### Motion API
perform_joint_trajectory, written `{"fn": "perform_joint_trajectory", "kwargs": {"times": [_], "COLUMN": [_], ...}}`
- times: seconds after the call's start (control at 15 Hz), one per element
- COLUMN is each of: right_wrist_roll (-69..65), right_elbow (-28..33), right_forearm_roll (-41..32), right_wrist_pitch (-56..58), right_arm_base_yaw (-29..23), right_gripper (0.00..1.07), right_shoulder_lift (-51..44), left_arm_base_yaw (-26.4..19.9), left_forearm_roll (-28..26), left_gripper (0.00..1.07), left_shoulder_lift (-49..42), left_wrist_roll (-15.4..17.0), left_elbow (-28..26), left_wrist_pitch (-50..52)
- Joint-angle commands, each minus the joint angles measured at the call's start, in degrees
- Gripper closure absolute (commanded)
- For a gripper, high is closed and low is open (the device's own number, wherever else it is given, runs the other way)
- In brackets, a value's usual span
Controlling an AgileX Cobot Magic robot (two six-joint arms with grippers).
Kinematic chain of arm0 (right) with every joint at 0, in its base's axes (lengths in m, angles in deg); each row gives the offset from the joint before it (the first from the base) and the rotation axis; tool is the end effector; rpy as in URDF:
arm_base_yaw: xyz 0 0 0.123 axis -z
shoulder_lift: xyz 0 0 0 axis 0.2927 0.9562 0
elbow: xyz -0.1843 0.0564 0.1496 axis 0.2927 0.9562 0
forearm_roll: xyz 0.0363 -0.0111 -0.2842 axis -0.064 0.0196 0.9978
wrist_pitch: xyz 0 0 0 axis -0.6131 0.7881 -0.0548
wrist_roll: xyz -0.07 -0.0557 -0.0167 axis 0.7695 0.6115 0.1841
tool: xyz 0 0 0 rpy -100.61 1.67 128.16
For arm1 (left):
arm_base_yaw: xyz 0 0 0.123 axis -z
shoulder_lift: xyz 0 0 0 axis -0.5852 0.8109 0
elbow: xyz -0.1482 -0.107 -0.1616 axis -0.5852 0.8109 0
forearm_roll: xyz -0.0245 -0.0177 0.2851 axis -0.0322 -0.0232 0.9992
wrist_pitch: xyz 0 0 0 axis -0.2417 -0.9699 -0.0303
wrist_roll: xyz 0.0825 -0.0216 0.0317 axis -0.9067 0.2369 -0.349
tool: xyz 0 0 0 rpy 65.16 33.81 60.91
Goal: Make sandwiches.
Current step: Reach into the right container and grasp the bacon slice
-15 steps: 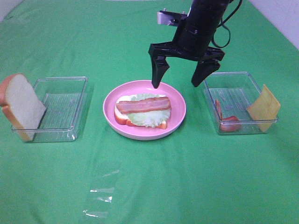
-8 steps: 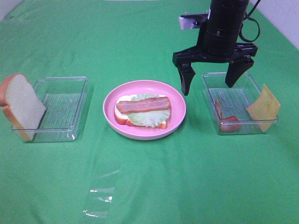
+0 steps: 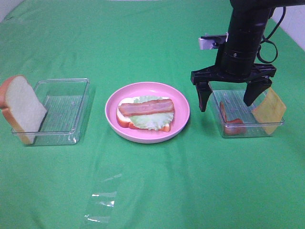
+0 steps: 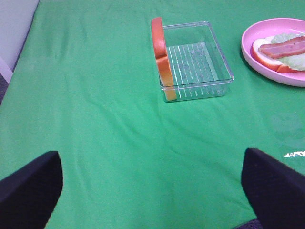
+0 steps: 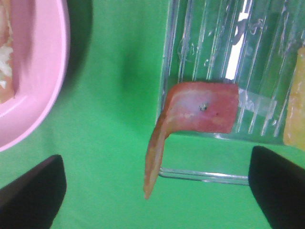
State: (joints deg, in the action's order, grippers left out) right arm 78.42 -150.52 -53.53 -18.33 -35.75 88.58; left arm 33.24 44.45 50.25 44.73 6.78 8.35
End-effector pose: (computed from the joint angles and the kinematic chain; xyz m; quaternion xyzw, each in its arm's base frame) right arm 0.3960 0.1320 0.1283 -0.0807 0.9964 -0.0055 0.0242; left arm 0.0624 -0.0049 0.2990 0.0361 0.8529 -0.0034 0.5208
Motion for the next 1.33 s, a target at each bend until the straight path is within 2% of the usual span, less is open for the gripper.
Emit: {"fn": "perform_joint_trajectory", "kwargs": {"times": [0.07, 0.4, 0.53, 0.73, 0.8, 1.13, 1.27, 1.33], "right_wrist_roll": [-0.46, -0.46, -0.29, -0.69, -0.69, -0.69, -0.69, -0.69], "right_elbow": [0.52, 0.52, 0.52, 0.52, 0.52, 0.52, 0.52, 0.52], "right_forearm_roll": [0.46, 0.52, 0.57, 0.63, 0.74, 1.26, 1.95, 2.35], "right_wrist_pitch": [-1.03, -0.92, -0.80, -0.63, -0.63, -0.57, -0.57, -0.29], "right_arm_base_yaw": [0.11, 0.11, 0.11, 0.11, 0.11, 0.11, 0.11, 0.11], "right_gripper": [0.09, 0.11, 0.22, 0.56, 0.64, 0.68, 0.78, 0.88], "right_shoulder_lift": [0.69, 3.04, 3.32, 3.27, 3.27, 3.27, 3.27, 3.27], "left_arm_base_yaw": [0.52, 0.52, 0.52, 0.52, 0.52, 0.52, 0.52, 0.52], "left_forearm_roll": [-0.52, -0.52, -0.52, -0.52, -0.52, -0.52, -0.52, -0.52], "left_gripper": [0.12, 0.12, 0.12, 0.12, 0.12, 0.12, 0.12, 0.12], "left_shoulder_lift": [-1.03, -1.03, -1.03, -1.03, -1.03, -1.03, -1.03, -1.03], "left_wrist_roll": [0.29, 0.29, 0.29, 0.29, 0.29, 0.29, 0.29, 0.29], "left_elbow": [0.17, 0.17, 0.17, 0.17, 0.17, 0.17, 0.17, 0.17], "left_wrist_pitch": [0.86, 0.86, 0.86, 0.86, 0.86, 0.86, 0.86, 0.86]}}
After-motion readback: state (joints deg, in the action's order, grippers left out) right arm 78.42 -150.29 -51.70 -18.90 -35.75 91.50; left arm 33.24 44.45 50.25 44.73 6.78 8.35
